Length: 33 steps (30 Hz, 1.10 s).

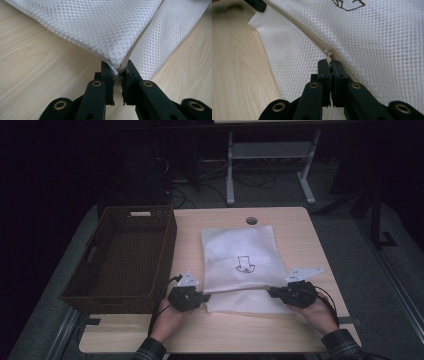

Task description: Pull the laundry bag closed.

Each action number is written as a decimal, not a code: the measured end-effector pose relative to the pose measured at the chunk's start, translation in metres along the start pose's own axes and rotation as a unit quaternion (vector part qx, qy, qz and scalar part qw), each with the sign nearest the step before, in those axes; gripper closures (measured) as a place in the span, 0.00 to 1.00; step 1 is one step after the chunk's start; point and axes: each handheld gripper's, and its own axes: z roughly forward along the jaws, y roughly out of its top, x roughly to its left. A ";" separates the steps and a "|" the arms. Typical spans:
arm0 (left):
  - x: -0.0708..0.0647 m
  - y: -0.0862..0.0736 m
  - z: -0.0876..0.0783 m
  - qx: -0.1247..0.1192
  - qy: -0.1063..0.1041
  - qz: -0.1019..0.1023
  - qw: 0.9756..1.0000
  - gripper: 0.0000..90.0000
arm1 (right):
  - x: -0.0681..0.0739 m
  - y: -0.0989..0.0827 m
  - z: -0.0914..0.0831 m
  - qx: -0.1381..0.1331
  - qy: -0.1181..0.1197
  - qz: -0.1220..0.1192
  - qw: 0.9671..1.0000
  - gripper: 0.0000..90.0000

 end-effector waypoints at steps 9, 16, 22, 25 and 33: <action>0.002 0.000 -0.001 -0.001 0.010 -0.005 1.000 0.91 | -0.004 -0.005 -0.005 0.000 -0.005 0.006 1.000 0.96; 0.001 0.002 0.000 -0.004 0.016 -0.006 1.000 0.91 | -0.011 -0.012 -0.014 -0.003 -0.017 0.017 1.000 0.96; 0.004 0.008 0.006 -0.010 0.027 -0.006 1.000 0.91 | -0.017 -0.019 -0.022 -0.004 -0.029 0.028 0.999 0.96; 0.005 0.011 0.009 -0.007 0.031 -0.002 0.999 0.91 | -0.022 -0.023 -0.025 -0.005 -0.035 0.036 0.999 0.96; 0.014 0.014 0.009 -0.013 0.042 -0.013 0.999 0.91 | -0.029 -0.028 -0.029 -0.007 -0.043 0.047 0.998 0.96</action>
